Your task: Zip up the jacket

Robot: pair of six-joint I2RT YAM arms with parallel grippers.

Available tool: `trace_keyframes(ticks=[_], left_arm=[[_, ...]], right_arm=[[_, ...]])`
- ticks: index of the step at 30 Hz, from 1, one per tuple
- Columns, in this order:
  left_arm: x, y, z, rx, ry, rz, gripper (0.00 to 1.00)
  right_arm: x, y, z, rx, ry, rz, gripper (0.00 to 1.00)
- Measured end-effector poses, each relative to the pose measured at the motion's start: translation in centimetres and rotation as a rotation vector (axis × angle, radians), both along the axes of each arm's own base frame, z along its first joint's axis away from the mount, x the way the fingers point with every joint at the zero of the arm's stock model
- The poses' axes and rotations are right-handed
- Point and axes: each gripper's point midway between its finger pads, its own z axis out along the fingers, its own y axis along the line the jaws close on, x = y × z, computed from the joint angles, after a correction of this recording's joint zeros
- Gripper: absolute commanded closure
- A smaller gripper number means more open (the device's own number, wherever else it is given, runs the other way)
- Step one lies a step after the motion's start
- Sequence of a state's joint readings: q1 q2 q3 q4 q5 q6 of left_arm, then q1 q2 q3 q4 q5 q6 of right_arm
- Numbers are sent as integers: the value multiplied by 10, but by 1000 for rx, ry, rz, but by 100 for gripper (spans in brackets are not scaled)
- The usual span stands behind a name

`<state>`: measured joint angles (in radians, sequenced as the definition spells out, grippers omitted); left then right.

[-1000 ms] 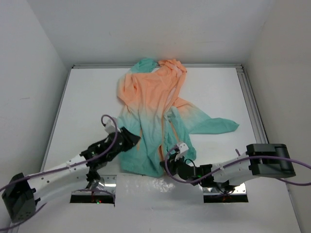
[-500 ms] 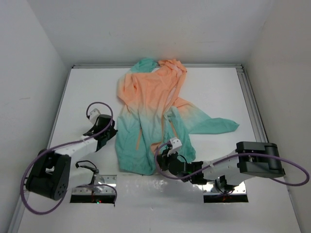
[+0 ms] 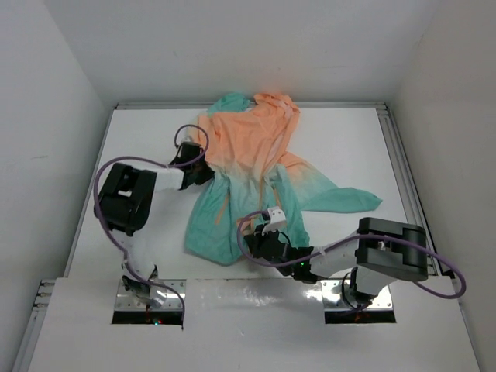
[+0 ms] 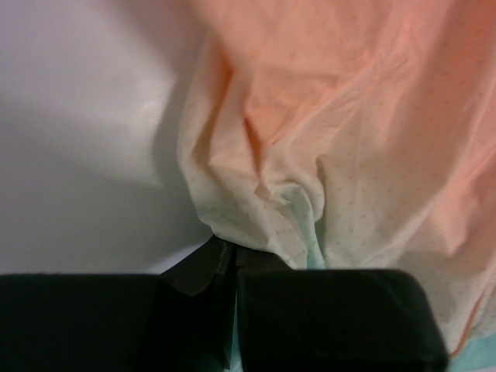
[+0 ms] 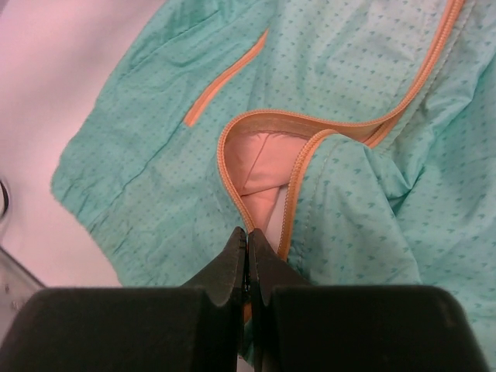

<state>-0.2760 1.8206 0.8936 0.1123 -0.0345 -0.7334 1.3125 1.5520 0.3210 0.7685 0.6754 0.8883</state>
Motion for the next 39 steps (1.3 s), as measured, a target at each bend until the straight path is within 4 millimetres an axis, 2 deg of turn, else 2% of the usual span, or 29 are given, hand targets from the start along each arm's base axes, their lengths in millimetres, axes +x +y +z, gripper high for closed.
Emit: trace_keyframes(ticks=[1, 3, 4, 7, 8, 10, 13, 14, 16, 19, 21, 24, 26, 29, 31, 35, 39], left_arm=[[12, -8, 0, -22, -5, -17, 97], [36, -25, 4, -56, -19, -54, 87], [46, -32, 6, -64, -26, -73, 74], [53, -44, 22, -66, -45, -112, 59], [48, -46, 30, -67, -58, -122, 59], [25, -46, 54, -79, -97, -135, 60], [-39, -40, 92, -97, -182, -160, 72], [-58, -40, 104, -104, -221, -176, 72], [-97, -43, 123, -122, -280, -226, 76], [-143, -44, 134, -162, -321, -301, 80], [-165, -42, 129, -197, -318, -332, 80], [-196, -47, 106, -255, -264, -391, 78], [-219, -57, 87, -280, -203, -450, 72], [-248, -76, 70, -308, -128, -550, 62], [-265, -89, 67, -322, -104, -616, 55], [-284, -114, 70, -350, -116, -720, 53], [-291, -126, 64, -347, -106, -748, 53]], right_arm=[[5, 2, 1, 9, 2, -15, 100], [14, 5, 5, 32, 9, -48, 100], [19, 6, 6, 44, 12, -63, 100], [28, 9, 9, 69, 23, -107, 100], [29, 10, 9, 75, 29, -116, 100], [30, 10, 9, 89, 38, -132, 100], [29, 8, 7, 104, 54, -147, 100], [28, 6, 6, 106, 59, -150, 100], [27, 1, 6, 116, 66, -160, 100], [23, -9, 10, 146, 76, -166, 100], [19, -14, 14, 169, 87, -158, 100], [11, -18, 18, 206, 106, -137, 100], [6, -20, 22, 231, 120, -117, 100], [2, -20, 31, 267, 132, -96, 100], [0, -18, 37, 288, 136, -86, 100], [-2, -18, 38, 293, 146, -81, 100], [-2, -18, 36, 292, 155, -81, 100]])
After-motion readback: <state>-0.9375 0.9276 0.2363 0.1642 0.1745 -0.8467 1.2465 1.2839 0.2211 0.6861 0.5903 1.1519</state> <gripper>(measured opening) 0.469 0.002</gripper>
